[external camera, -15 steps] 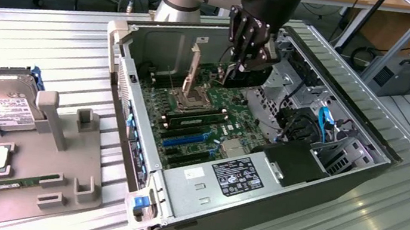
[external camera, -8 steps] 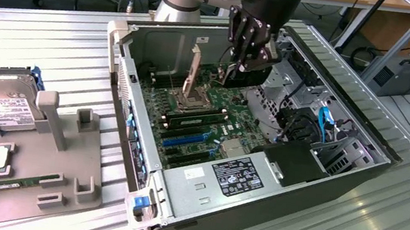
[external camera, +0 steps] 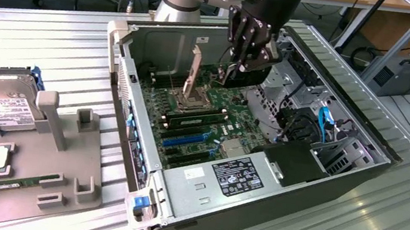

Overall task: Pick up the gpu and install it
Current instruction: 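Insert the gpu into the slot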

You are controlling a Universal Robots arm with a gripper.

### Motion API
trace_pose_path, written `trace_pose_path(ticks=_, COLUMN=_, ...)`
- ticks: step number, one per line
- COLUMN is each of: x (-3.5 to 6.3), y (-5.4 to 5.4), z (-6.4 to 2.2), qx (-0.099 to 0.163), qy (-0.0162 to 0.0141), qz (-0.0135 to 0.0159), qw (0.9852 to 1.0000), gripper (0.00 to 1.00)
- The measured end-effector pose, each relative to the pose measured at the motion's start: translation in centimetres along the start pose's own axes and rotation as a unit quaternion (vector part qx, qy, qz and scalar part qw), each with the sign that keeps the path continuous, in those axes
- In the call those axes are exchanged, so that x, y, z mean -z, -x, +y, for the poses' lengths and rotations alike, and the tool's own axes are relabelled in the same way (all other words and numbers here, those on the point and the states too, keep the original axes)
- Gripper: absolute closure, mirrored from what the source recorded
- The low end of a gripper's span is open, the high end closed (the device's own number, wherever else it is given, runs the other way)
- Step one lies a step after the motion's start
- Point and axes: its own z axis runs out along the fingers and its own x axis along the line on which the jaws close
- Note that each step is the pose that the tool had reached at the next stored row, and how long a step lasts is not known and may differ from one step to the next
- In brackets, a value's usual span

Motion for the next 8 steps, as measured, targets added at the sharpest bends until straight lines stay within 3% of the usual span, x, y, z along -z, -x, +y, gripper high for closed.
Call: trace_pose_path(ticks=8, x=0.0, y=0.0, z=0.0, qx=0.015, qy=0.0004, qz=0.0001, qw=0.9999, gripper=0.74)
